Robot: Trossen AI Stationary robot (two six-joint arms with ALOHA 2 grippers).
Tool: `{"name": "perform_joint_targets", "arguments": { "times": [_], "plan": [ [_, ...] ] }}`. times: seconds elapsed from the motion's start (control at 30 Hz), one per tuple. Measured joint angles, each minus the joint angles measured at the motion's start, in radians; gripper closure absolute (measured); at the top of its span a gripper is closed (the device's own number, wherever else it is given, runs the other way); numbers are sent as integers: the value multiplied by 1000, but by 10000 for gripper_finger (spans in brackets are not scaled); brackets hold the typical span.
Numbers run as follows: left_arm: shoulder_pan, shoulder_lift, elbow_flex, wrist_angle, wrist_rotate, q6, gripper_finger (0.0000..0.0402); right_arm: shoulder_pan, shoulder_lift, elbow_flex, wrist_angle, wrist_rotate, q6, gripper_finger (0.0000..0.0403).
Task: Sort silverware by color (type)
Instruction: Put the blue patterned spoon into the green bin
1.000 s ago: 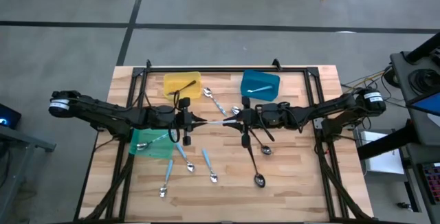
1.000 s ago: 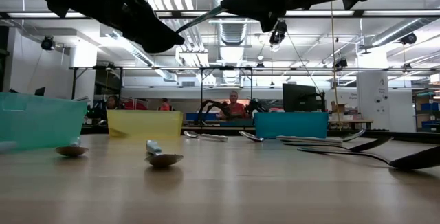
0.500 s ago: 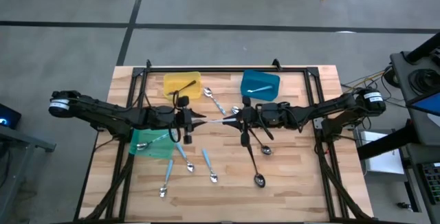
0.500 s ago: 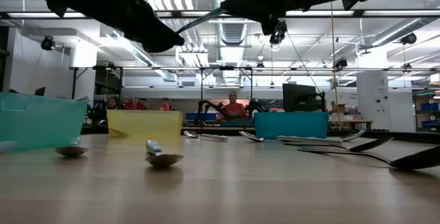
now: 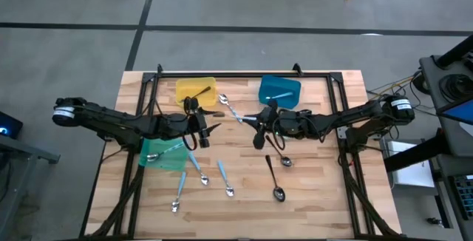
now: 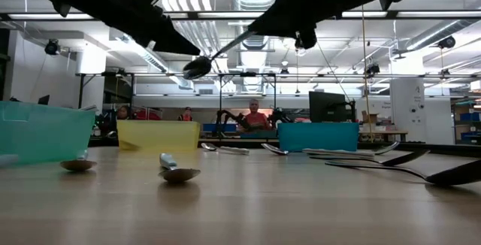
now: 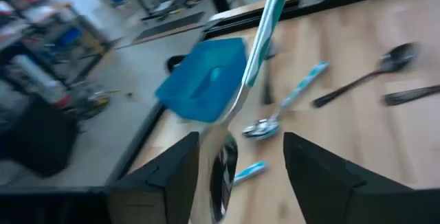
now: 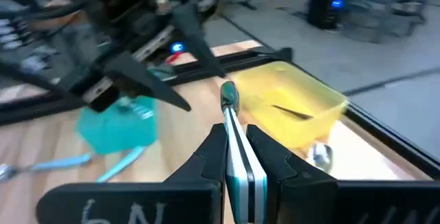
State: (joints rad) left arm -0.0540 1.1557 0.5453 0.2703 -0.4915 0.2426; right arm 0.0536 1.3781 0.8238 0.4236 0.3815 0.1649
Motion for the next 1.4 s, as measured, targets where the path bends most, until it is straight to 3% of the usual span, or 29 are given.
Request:
{"name": "perform_joint_targets", "arguments": {
  "times": [0.2,0.6,1.03,1.4],
  "plan": [
    [0,36,0,158,-25,40,201,-2,12,0,25,184,112,378],
    [-1,303,2,612,-65,295,203,-22,90,6,112,191,265,378],
    [25,493,167,588,-218,497,206,-28,90,6,108,182,284,378],
    [41,518,181,578,-225,509,266,-28,90,6,105,165,283,379]
  ]
}}
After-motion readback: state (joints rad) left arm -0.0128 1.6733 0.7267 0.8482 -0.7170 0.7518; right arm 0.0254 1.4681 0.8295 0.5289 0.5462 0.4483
